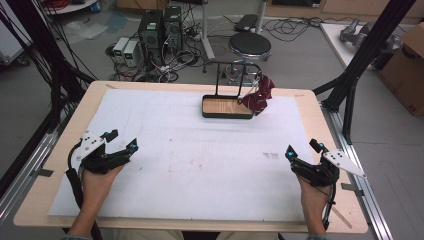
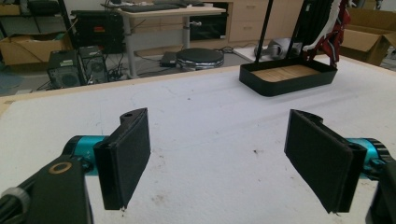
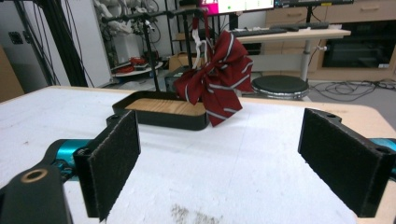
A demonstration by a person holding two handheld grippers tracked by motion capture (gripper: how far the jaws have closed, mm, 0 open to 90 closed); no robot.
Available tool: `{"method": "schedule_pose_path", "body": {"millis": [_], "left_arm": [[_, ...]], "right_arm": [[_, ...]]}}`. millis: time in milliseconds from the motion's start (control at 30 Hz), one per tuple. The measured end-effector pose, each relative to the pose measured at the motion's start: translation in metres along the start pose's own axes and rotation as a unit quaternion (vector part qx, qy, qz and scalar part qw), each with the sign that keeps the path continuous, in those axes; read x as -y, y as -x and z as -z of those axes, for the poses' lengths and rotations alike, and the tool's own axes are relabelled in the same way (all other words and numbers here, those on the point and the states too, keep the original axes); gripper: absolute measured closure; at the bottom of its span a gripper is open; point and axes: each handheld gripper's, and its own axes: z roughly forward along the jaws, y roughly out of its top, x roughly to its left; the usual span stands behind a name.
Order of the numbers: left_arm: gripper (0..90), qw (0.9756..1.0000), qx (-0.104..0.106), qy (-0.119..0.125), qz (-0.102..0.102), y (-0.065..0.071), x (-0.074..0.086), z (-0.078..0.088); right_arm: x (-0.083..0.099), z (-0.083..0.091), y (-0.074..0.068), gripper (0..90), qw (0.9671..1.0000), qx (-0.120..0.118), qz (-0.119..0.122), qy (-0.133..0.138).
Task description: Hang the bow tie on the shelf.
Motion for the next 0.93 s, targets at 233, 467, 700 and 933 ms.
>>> {"method": "schedule_pose_path", "body": {"millis": [233,467,700,933], "left_arm": [[22.9,1.0000,0.000,0.000,0.000,0.000,0.000,0.000],[22.9,1.0000,-0.001,-0.002,0.000,0.000,0.001,0.000],[22.9,1.0000,0.001,-0.005,0.000,0.001,0.002,-0.001],[22.9,1.0000,0.001,-0.007,-0.001,0.001,0.003,-0.002]], "right_arm": [[0.008,0.001,-0.002,11.9,1.0000,0.000,-0.003,-0.008],[0.018,0.002,-0.004,11.9,0.9998,-0.002,-0.003,-0.021],[0.024,-0.001,-0.008,11.9,0.9994,-0.006,0.004,-0.035],[0.025,-0.001,-0.007,11.9,0.9994,-0.004,0.006,-0.035]]}}
